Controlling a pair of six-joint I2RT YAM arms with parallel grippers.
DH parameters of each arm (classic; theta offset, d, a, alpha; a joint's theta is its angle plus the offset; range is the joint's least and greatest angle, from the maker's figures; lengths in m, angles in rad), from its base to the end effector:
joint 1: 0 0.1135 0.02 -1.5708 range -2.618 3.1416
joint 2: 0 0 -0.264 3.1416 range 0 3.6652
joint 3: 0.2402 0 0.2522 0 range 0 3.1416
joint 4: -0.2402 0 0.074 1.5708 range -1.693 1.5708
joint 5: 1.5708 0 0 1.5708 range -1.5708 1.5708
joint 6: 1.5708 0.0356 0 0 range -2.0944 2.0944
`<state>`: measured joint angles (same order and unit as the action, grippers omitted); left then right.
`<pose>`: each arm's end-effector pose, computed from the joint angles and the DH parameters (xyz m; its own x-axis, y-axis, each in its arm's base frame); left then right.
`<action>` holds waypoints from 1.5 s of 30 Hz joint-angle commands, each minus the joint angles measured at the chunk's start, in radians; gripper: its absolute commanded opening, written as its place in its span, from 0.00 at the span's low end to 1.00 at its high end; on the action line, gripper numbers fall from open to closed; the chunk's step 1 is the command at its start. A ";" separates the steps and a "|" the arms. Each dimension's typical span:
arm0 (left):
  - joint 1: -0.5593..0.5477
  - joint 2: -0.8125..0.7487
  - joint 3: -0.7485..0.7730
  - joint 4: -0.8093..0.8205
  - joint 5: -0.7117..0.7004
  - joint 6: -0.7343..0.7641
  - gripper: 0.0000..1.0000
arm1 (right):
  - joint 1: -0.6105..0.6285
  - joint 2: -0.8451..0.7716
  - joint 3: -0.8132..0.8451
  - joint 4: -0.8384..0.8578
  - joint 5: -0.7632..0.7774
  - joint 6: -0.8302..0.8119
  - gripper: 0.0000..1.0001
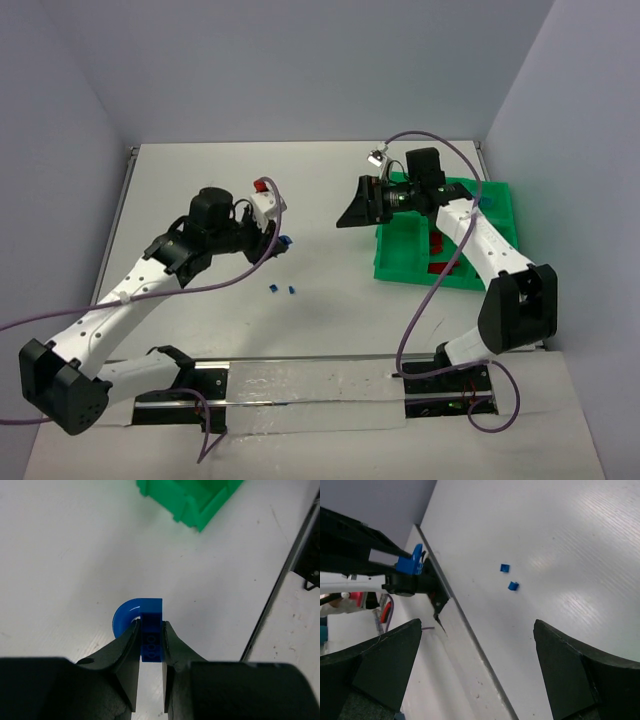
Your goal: Sort the legos into containers by color
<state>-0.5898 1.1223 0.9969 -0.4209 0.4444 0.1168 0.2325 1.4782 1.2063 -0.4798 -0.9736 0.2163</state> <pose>0.1966 -0.1500 0.3251 -0.3347 0.3506 -0.8747 0.8523 0.5086 -0.1223 0.3011 0.1015 0.3042 -0.8030 -0.0661 -0.5923 -0.5581 0.4323 0.7083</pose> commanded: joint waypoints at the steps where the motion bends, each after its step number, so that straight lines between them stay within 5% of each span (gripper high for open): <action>1: -0.085 -0.091 -0.060 0.077 -0.006 0.196 0.00 | 0.045 0.051 0.053 0.091 -0.066 0.101 0.99; 7: -0.243 -0.230 -0.234 0.192 -0.249 0.594 0.00 | 0.134 0.091 0.087 0.054 0.007 0.082 0.96; 18: -0.326 -0.290 -0.329 0.250 -0.327 0.898 0.00 | 0.298 0.110 0.153 -0.050 0.118 -0.058 0.89; 33: -0.352 -0.275 -0.291 0.230 -0.305 0.855 0.00 | 0.381 0.185 0.241 -0.092 0.075 -0.101 0.55; 45: -0.360 -0.266 -0.285 0.234 -0.299 0.851 0.00 | 0.385 0.206 0.237 -0.067 -0.109 -0.082 0.47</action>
<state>-0.9421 0.8510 0.6609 -0.2281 0.1345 0.9779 0.6090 1.6673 1.4021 -0.5645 -0.9872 0.1333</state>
